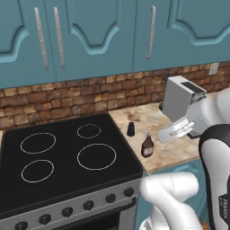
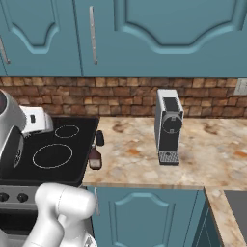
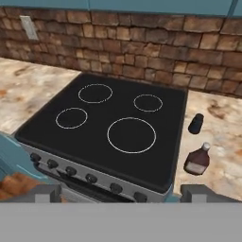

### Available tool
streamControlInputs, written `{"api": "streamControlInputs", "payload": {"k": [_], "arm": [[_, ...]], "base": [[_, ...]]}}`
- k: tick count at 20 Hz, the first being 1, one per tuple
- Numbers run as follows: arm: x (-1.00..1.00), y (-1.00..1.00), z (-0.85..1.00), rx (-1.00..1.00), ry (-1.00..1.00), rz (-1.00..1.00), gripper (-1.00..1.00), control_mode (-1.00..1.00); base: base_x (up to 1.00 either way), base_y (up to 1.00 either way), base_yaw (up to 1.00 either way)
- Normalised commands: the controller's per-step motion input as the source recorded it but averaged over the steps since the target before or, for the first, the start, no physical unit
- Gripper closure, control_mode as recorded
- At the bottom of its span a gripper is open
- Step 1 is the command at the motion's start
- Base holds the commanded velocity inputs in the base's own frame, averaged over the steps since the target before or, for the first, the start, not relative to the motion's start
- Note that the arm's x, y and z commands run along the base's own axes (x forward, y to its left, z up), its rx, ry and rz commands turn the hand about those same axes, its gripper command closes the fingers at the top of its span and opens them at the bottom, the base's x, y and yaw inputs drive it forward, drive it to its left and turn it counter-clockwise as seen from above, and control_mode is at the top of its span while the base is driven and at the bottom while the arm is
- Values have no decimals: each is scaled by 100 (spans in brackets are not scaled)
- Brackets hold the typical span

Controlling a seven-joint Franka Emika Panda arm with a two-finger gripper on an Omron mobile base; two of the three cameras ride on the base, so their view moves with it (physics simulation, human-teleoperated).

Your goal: Collect the paprika, ketchup, and shaker from the cabinet and place them next to the stove.

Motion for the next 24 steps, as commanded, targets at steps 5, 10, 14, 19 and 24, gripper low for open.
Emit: {"api": "streamControlInputs", "payload": {"k": [5,10,14,19,24], "arm": [[-20,2,-18,-2,-2,0,-100,100],[0,0,0,0,0,0,-100,100],[0,0,0,0,0,0,-100,100],[0,0,0,0,0,0,-100,100],[0,0,0,0,0,0,-100,100]], "base": [[-48,0,-10],[-72,0,-50],[-64,0,-57],[-71,5,-58],[-78,0,-55]]}}
